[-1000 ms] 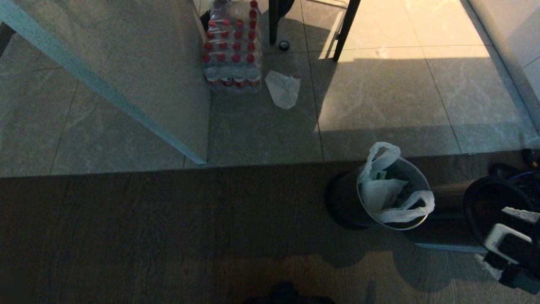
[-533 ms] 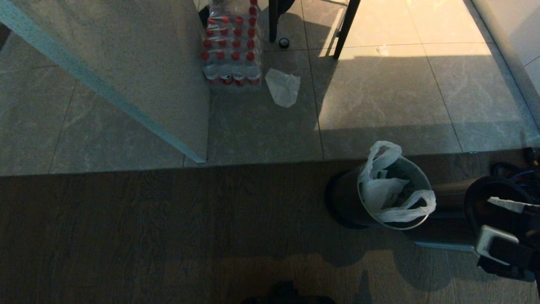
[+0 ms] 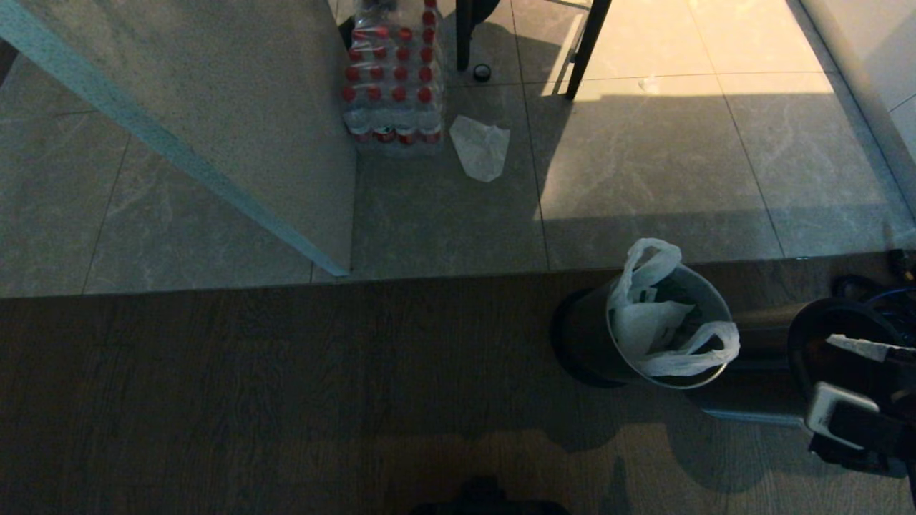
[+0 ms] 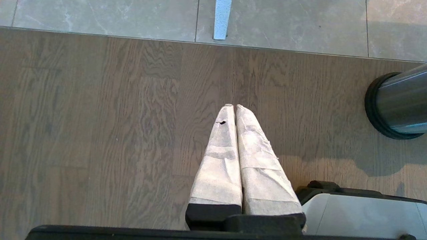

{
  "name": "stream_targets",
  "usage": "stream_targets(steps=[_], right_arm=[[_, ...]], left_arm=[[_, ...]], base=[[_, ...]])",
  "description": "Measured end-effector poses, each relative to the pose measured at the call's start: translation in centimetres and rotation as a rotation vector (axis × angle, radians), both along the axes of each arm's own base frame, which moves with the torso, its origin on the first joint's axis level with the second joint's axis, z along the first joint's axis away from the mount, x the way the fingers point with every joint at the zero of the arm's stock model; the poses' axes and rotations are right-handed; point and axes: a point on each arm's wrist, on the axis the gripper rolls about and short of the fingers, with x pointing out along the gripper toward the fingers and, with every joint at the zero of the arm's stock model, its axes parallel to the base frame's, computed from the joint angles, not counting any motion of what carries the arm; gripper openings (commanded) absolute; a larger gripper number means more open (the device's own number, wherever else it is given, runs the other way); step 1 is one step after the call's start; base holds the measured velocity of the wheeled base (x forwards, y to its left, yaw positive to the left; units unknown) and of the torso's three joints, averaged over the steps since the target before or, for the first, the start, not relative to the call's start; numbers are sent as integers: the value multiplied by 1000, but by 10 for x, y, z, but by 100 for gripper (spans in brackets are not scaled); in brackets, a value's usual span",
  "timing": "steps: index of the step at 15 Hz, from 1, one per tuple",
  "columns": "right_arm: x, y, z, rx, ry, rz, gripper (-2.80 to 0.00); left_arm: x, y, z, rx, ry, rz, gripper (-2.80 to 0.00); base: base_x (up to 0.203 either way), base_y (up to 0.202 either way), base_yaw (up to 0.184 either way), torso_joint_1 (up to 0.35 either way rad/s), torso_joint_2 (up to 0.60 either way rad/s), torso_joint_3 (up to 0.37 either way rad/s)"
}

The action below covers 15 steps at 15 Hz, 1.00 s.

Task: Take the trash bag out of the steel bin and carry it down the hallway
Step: Pick up the trash bag

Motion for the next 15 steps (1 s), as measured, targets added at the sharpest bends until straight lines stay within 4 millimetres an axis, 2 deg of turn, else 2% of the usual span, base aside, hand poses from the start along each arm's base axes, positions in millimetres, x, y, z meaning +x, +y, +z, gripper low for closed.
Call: stream_targets(steps=[15], right_arm=[[0, 0, 0, 0, 0, 0, 0]], left_arm=[[0, 0, 0, 0, 0, 0, -280]], base=[[0, 0, 0, 0, 0, 0]])
